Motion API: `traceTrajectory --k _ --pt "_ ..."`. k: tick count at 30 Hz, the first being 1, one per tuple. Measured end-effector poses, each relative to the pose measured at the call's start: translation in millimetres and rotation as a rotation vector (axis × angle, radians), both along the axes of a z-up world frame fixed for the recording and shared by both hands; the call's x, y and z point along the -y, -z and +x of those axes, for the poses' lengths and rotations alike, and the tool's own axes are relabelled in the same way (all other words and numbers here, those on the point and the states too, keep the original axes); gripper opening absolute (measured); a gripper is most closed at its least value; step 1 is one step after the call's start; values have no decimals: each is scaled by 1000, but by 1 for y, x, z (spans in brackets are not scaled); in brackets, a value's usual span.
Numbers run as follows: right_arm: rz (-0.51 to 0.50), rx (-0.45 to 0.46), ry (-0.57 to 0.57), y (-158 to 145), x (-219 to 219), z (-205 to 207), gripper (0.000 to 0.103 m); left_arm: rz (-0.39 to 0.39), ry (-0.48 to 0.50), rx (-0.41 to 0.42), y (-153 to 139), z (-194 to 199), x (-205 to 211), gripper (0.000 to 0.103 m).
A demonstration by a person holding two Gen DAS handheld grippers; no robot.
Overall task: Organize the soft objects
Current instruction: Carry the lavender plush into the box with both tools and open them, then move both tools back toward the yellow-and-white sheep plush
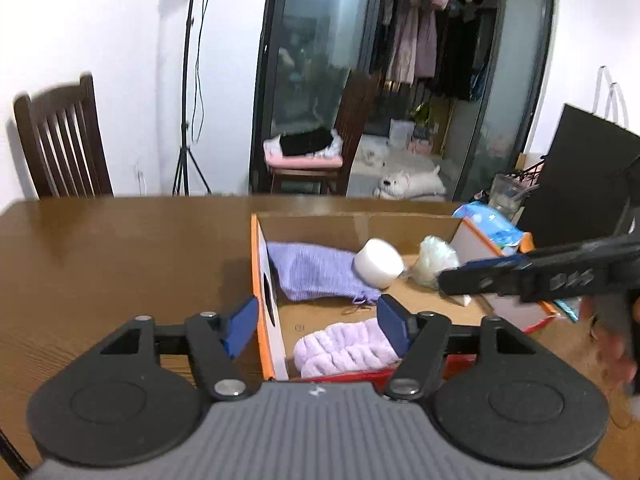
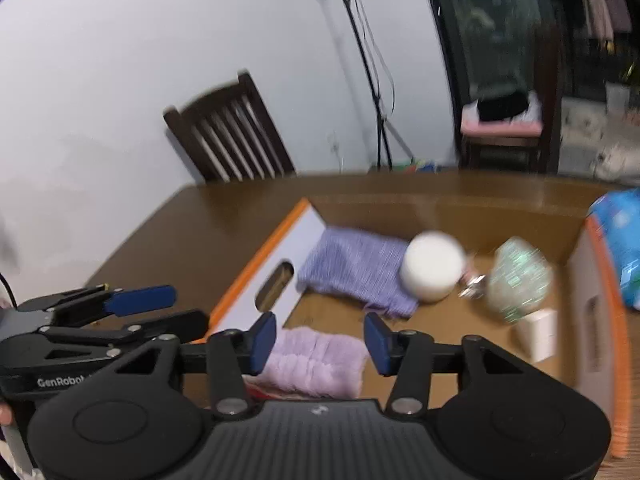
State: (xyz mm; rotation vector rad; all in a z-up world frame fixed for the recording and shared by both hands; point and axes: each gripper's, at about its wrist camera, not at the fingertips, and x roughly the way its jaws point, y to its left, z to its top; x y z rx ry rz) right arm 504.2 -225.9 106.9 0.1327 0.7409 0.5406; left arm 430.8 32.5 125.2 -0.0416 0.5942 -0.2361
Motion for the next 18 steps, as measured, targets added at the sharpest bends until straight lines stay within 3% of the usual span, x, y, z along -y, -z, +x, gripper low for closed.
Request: traceTrajectory --k 4,10,14,18 --pt "-58 109 31 -34 42 -56 61 42 25 67 -18 -50 -2 79" --pt "-112 200 113 -52 103 -130 71 71 48 131 -25 -115 1 85" --pt "-78 254 114 -49 121 -171 72 69 14 135 -13 -147 11 86" --pt "-62 291 94 -22 119 -222 75 42 -13 134 12 -186 20 89"
